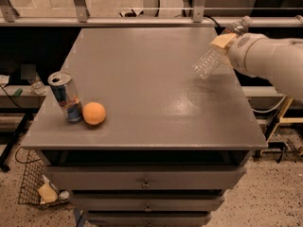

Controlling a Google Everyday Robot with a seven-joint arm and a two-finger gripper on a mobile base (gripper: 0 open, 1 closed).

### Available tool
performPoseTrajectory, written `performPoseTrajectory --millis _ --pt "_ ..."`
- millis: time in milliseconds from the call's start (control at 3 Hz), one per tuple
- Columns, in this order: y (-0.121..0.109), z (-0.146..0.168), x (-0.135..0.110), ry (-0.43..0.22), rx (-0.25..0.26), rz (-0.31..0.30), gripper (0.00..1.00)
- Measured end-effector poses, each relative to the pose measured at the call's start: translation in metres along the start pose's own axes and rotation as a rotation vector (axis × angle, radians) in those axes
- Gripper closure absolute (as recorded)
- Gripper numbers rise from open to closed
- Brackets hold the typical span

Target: Place water bottle upright

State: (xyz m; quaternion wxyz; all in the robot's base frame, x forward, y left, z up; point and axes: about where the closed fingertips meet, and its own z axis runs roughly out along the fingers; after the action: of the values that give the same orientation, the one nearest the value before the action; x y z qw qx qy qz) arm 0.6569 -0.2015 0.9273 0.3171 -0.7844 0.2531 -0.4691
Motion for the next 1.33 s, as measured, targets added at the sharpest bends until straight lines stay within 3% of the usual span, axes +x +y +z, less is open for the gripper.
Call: performPoseTrajectory --millis 333,667,1000,1333 --pt "0.015 -0.01 0.003 0.092 0.007 -0.188 1.0" --pt "0.028 -0.034 0.051 0.221 0.036 -0.328 1.0" --pt "0.013 -0.056 0.096 0.355 0.133 -0.476 1.0" --pt "-0.005 -0.049 0.074 0.405 0.24 -0.509 1.0"
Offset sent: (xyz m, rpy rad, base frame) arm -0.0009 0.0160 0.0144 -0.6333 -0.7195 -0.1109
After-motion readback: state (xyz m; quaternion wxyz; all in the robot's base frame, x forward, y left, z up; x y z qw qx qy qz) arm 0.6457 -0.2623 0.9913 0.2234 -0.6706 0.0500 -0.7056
